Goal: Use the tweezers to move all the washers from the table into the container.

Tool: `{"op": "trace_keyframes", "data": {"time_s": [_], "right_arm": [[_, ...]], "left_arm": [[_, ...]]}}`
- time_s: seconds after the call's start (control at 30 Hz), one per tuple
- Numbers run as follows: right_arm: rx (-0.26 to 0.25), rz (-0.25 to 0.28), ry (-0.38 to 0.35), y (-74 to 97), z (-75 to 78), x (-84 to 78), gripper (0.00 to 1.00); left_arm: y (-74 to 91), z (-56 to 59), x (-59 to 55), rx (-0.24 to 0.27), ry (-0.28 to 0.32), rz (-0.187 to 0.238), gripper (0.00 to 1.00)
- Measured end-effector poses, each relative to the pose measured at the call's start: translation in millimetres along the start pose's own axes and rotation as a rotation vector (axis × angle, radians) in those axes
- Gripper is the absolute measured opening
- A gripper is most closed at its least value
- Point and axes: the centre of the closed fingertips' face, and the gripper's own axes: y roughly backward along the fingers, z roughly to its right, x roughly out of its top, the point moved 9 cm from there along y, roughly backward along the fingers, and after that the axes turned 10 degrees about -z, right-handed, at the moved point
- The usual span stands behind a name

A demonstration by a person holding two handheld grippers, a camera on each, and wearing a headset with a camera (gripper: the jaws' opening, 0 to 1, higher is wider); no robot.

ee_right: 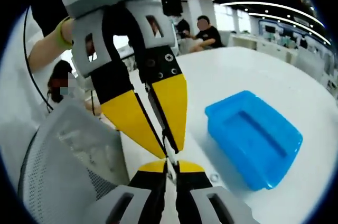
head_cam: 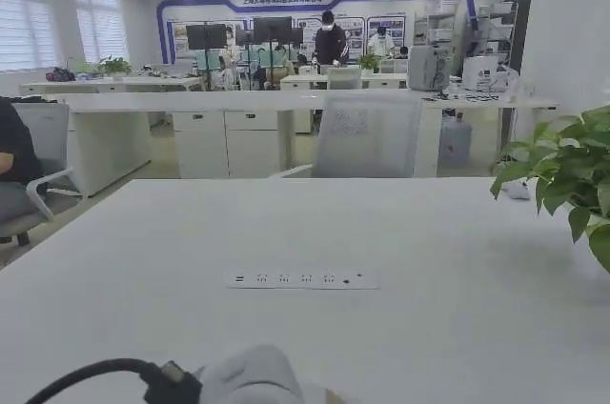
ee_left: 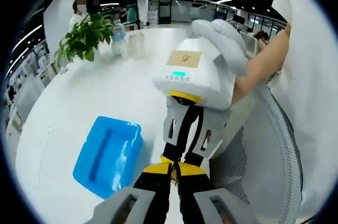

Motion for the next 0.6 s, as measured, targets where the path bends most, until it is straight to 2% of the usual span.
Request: {"op": "trace_keyframes", "data": {"time_s": [0.07, 0.13, 0.17, 0.23, 0.27, 0.37, 0.4, 0.47, 0.5, 0.57, 0.6], "right_arm": [[0.004, 0.031, -0.057, 0.9, 4.5, -2.9, 0.02], [0.042, 0.069, -0.142, 1.5, 9.1, -7.7, 0.02], [0.064, 0.104, -0.188, 2.5, 12.2, -10.4, 0.02], [0.08, 0.127, -0.242, 3.5, 14.8, -13.6, 0.02], [0.099, 0.145, -0.298, 4.5, 19.1, -17.0, 0.02], [0.129, 0.19, -0.392, 8.5, 24.4, -17.0, 0.02], [0.14, 0.212, -0.428, 11.3, 26.0, -15.9, 0.02], [0.157, 0.245, -0.466, 16.4, 30.5, -13.7, 0.02], [0.155, 0.251, -0.47, 18.7, 32.7, -12.3, 0.02], [0.155, 0.26, -0.474, 25.4, 36.5, -8.8, 0.02], [0.154, 0.269, -0.475, 28.3, 37.6, -7.3, 0.02]], "left_arm": [[6.7, -2.9, -6.4, 0.034, 0.08, 0.091, 0.01], [15.7, -3.7, -18.0, 0.061, 0.179, 0.165, 0.0], [18.9, -3.6, -23.0, 0.075, 0.211, 0.196, 0.0], [23.9, -2.5, -34.0, 0.112, 0.275, 0.246, 0.01], [27.3, 0.0, -46.7, 0.143, 0.341, 0.281, 0.03], [30.9, 7.2, -65.3, 0.185, 0.457, 0.352, 0.15], [31.9, 11.1, -70.7, 0.195, 0.502, 0.394, 0.2], [33.5, 16.5, -77.4, 0.208, 0.56, 0.451, 0.27], [34.4, 20.5, -81.1, 0.219, 0.588, 0.499, 0.29], [35.3, 26.8, -86.4, 0.243, 0.615, 0.55, 0.34], [34.9, 28.7, -88.5, 0.253, 0.621, 0.558, 0.36]]}}
